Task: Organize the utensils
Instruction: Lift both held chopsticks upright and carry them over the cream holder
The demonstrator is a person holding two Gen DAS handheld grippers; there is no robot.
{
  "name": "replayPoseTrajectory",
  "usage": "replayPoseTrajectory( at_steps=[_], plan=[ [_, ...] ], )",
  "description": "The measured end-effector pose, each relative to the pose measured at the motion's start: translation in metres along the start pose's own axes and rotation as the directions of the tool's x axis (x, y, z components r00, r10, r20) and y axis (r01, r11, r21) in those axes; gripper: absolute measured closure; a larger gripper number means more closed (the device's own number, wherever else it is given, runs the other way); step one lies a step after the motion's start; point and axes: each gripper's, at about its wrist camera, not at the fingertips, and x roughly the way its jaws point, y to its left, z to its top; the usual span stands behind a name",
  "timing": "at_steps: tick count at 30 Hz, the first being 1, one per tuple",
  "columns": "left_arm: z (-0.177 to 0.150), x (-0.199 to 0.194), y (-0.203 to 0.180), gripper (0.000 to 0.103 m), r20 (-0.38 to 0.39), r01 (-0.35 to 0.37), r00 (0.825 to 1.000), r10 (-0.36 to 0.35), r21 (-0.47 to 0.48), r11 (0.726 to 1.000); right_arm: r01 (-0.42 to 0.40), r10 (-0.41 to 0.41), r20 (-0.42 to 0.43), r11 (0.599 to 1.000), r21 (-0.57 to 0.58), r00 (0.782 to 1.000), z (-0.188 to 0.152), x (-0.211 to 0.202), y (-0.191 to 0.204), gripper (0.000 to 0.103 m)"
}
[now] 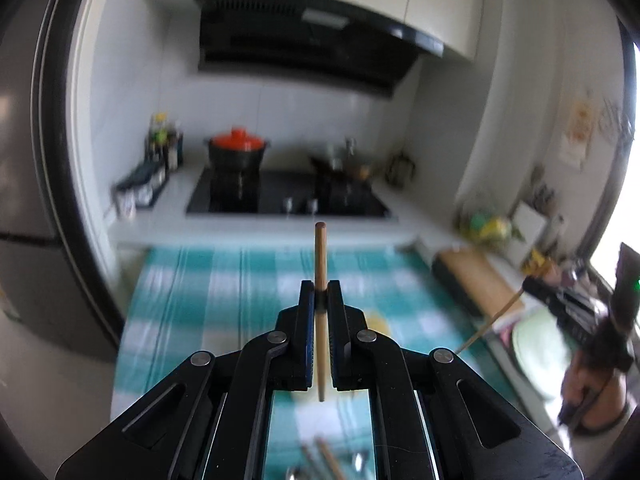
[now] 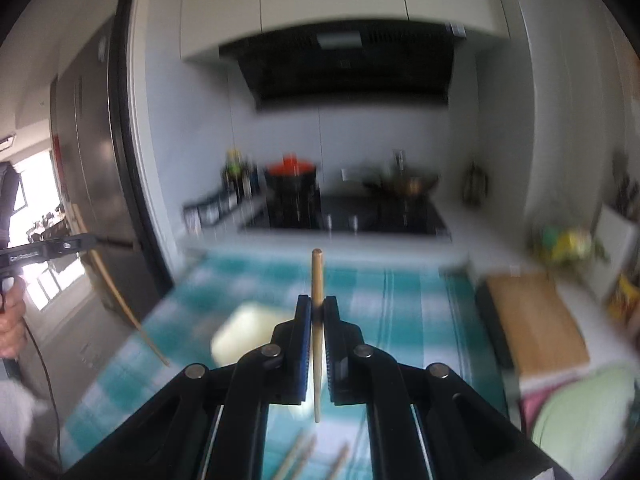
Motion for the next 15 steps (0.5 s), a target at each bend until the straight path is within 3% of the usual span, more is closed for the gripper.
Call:
replayPoseTrajectory(
  at_steps=[3,8,12,15],
  plan=[
    [0.021,0.032,-0.015,0.099,0.026,-0.034,0.999,0.034,0.005,0.999,-0.022,0.022,0.021,1.000,-0.007,1.000,0.018,0.032,0.012,0.097],
    [0.007,0.102,-0.025,0.099,-0.124,-0.043,0.991,0.042,-0.004,0.999,-0.064,0.063,-0.079,0.998,-0.017,0.995,-0.003,0.090,0.028,0.097],
    [-0.029,0.162,-0.022,0.099,-0.294,-0.035,0.955,0.029,-0.014,0.999,-0.075,0.078,-0.250,0.997,0.024,0.965,-0.036,0.141,0.028,0.097],
    [-0.054,0.189,-0.018,0.099,-0.361,-0.051,0.931,0.042,-0.016,0.999,-0.067,0.079,-0.330,0.997,0.050,0.941,-0.056,0.166,0.023,0.097]
  ],
)
